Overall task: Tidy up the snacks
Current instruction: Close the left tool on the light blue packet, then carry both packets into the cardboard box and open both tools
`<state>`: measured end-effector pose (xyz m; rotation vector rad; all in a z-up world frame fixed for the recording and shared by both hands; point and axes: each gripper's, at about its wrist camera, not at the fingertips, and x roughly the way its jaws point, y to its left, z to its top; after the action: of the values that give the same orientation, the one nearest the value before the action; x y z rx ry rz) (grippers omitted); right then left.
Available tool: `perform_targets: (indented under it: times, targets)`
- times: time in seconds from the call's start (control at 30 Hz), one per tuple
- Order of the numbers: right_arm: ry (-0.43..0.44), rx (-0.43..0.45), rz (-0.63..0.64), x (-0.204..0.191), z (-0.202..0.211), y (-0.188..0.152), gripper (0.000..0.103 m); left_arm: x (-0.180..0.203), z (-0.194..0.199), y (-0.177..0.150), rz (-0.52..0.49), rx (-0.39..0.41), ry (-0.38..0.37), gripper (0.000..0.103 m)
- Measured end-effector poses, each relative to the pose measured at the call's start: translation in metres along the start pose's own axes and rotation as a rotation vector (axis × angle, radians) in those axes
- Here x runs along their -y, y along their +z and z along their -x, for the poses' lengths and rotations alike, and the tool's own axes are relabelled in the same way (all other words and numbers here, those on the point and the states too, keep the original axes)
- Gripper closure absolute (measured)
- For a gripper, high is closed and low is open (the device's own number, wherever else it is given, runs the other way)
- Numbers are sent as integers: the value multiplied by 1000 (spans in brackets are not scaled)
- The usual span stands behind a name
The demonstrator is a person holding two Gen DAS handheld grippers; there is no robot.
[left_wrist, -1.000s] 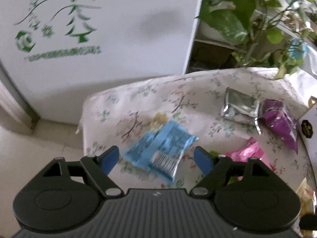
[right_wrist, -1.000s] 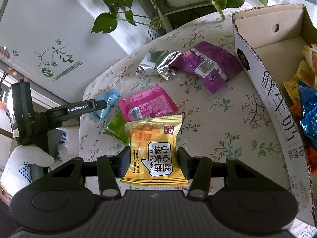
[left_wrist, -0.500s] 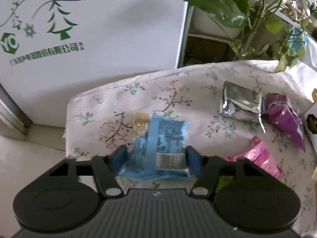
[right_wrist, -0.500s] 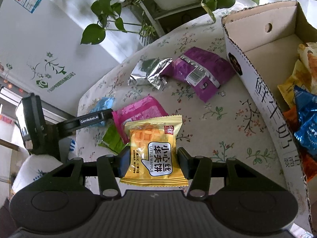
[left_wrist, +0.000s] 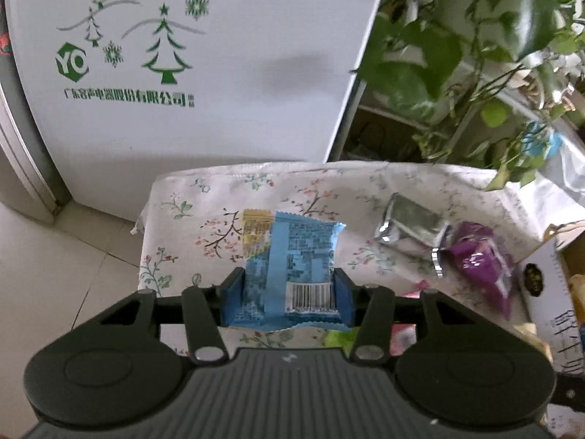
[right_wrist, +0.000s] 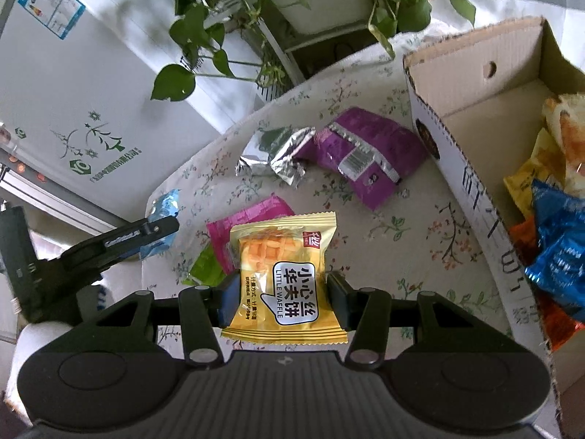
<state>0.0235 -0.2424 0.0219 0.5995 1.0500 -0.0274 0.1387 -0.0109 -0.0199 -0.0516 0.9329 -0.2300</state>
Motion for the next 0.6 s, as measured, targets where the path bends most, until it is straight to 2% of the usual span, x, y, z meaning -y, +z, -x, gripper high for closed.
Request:
perform_targets:
  times: [0.27, 0.6]
  targets:
    - [8, 63, 62, -3, 12, 7, 46, 19, 36, -9, 7, 45, -19, 53]
    - [10, 101, 85, -2, 19, 13, 46, 42, 68, -18, -4, 102, -5, 53]
